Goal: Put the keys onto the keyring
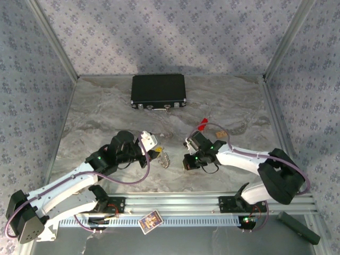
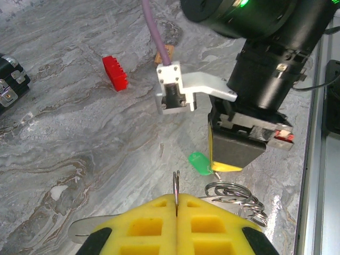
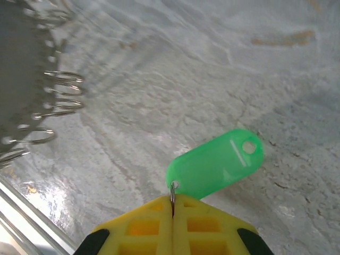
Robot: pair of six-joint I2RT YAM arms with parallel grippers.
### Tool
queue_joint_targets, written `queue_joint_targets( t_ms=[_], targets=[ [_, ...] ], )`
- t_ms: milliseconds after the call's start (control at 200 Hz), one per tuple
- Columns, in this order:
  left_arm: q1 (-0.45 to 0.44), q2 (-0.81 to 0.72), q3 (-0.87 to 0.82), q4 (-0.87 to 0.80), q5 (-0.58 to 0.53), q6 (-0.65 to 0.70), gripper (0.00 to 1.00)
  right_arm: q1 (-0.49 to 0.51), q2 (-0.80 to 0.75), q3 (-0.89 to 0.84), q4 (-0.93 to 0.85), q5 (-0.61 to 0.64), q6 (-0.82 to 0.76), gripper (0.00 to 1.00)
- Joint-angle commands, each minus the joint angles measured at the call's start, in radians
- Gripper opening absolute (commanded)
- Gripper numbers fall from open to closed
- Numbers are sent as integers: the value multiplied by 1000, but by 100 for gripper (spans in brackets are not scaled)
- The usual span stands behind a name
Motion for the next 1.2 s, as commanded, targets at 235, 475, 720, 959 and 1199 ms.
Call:
queue_joint_targets(
  t_ms=[235, 475, 720, 959, 1199],
  targets=[
    [-7, -43, -9, 36, 27, -16, 0, 88, -275, 53, 92, 180, -484, 0],
    [-7, -28, -9, 42, 65, -48, 0, 135, -359, 66, 212, 269, -890, 0],
    [-7, -17, -1, 57, 115, -80, 0, 170, -329, 121, 198, 256, -1093, 0],
    [-7, -8, -4, 69, 118, -86, 0, 190, -322, 116, 226, 207, -1170, 0],
    [-7, 4, 0, 76, 125, -82, 0, 204, -319, 111, 219, 185, -1218, 0]
  ],
)
